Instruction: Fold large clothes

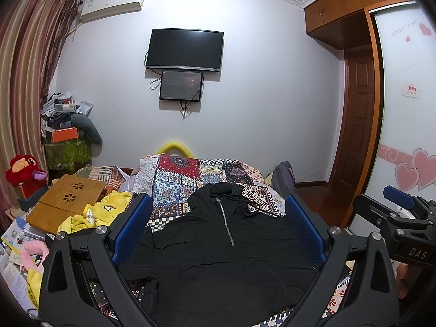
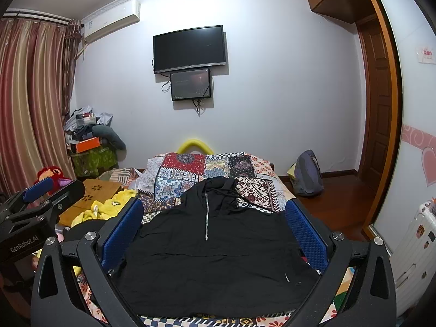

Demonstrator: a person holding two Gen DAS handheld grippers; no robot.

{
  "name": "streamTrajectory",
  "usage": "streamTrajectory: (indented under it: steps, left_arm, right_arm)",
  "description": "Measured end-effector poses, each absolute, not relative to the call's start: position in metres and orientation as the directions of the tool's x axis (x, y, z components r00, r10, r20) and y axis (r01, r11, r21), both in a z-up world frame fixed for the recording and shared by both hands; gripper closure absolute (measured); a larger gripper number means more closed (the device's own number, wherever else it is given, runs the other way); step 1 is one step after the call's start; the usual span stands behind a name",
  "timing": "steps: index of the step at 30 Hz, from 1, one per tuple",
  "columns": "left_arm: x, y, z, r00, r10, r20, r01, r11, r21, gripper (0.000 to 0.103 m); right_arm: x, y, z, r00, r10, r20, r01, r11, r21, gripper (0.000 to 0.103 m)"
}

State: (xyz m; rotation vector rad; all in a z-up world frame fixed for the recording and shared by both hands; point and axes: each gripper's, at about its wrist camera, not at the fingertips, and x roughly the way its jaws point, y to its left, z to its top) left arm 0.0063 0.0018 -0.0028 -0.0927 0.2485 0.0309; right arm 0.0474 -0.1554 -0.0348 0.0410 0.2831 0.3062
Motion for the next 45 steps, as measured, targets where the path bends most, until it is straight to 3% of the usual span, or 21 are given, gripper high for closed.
streamTrajectory:
  steps: [32,45]
  left_arm:
    - [0.014,0.004,-0.005,0.965,0.028,-0.259,-0.053,0.994,-0.092,0.005]
    - [0.062,0.047,-0.025,0.939,0.095,-0.330,-0.133,0.987,-0.095,0.005]
  right_arm:
    - [0.058,-0.153,-0.037,0.910,0.300,-0.285,-0.287,0.954,0.085,0.000]
    - [0.106,-0.138,-0.058,0.902,0.262,-0.342,-0.259,0.964,0.056,0.000]
